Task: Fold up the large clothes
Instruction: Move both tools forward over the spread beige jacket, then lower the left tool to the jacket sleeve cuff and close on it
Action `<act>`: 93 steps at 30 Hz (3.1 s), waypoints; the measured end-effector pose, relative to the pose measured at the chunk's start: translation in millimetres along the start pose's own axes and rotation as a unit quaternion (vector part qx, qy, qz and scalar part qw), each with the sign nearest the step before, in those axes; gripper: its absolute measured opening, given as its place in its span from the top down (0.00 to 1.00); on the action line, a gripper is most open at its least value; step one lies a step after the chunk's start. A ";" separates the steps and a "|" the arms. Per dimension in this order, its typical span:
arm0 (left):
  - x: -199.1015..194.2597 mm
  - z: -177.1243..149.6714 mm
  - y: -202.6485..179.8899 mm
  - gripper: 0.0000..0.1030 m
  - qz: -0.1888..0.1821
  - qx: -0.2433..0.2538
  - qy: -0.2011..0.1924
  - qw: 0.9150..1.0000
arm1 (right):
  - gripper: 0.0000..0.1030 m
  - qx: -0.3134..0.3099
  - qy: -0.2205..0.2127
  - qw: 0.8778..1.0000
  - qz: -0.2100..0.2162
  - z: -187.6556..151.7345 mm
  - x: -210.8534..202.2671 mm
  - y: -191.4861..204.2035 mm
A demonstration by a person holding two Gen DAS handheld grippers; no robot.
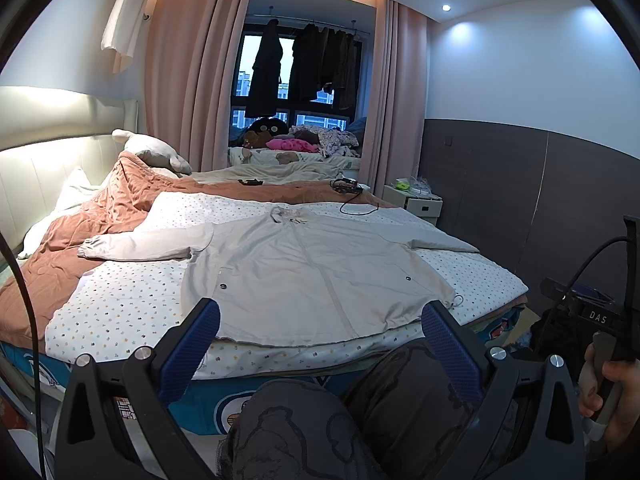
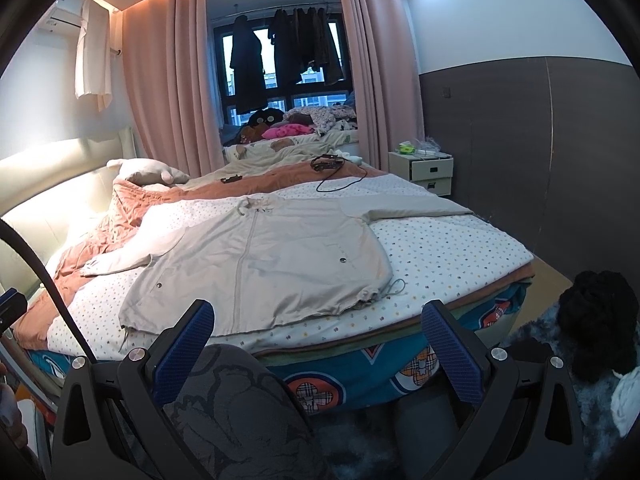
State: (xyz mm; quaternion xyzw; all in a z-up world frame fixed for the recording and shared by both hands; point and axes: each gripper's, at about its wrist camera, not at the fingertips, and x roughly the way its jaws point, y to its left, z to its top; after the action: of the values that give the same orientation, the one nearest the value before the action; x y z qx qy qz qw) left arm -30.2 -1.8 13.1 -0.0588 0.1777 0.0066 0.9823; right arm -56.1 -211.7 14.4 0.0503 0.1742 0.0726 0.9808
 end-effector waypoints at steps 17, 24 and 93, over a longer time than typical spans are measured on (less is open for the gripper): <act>-3.6 -1.5 -1.1 0.00 -0.002 0.003 0.000 1.000 | 0.00 0.001 -0.002 1.000 0.001 -0.7 -3.1 -2.9; -1.5 -0.6 1.4 0.00 -0.001 0.000 0.001 1.000 | 0.00 0.003 -0.001 1.000 0.001 -2.3 -3.0 -3.7; 262.1 84.6 259.9 0.00 0.182 -0.132 0.103 0.969 | 0.00 0.006 0.115 0.976 0.184 155.9 406.0 114.4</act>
State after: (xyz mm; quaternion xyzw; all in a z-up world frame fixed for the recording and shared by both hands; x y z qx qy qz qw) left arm 236.0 264.2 -29.4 -0.1544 0.2831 0.2029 0.9246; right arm 361.2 -45.6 38.5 0.0783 0.2739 0.2563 0.9237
